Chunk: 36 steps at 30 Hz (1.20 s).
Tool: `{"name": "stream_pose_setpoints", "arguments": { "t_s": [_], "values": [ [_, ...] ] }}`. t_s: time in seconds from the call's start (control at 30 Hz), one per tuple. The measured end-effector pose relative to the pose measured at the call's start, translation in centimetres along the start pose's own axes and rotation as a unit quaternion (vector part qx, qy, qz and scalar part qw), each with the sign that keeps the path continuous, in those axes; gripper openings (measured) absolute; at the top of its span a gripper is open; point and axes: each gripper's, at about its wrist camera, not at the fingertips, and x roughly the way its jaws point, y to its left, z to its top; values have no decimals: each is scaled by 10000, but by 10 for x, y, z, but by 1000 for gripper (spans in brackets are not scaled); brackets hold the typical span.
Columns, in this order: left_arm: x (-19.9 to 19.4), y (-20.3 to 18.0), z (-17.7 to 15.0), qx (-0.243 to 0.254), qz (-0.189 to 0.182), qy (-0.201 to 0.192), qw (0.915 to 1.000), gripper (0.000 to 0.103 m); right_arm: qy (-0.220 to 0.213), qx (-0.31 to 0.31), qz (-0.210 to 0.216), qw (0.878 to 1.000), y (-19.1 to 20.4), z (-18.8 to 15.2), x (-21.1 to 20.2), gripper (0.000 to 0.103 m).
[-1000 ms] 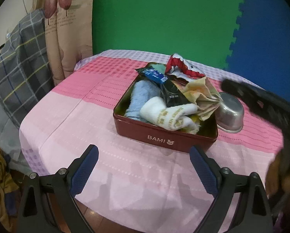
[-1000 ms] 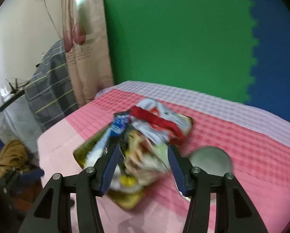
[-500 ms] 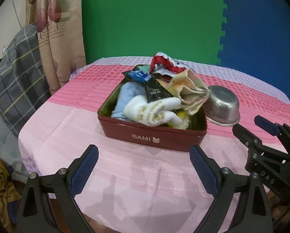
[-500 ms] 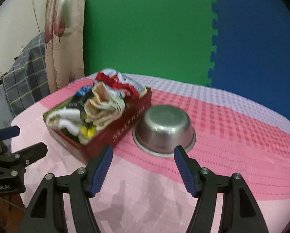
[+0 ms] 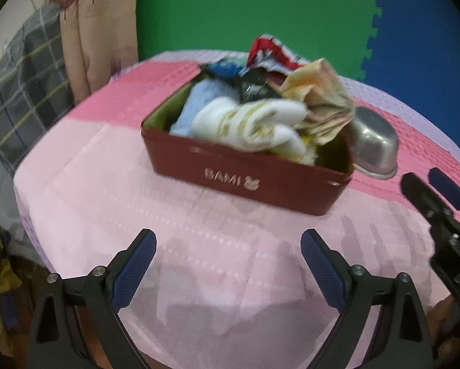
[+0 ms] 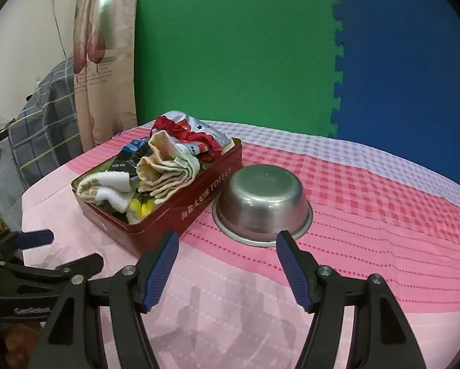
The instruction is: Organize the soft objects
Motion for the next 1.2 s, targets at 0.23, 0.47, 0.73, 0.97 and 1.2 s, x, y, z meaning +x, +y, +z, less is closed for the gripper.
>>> {"name": "stream_pose_setpoints", "arguments": {
  "t_s": [0.23,0.47,0.73,0.97,1.2],
  "values": [
    [12,2,-6,-18,147,138,9998,93,9,-21,69,10000,1,0,1,68],
    [15,-3,-9,114,194,-19,9997,97,22,-21,118,9999,2,0,1,68],
    [16,-3,-13,38,285,-197,9994,102,19,-79,109,9999,4,-1,2,68],
    [15,-3,-14,24,283,-205,9994,103,-21,-172,4,9998,8,-2,2,68],
    [15,-3,-13,17,262,-211,9994,103,79,-339,-181,9992,14,-3,7,68]
  ]
}}
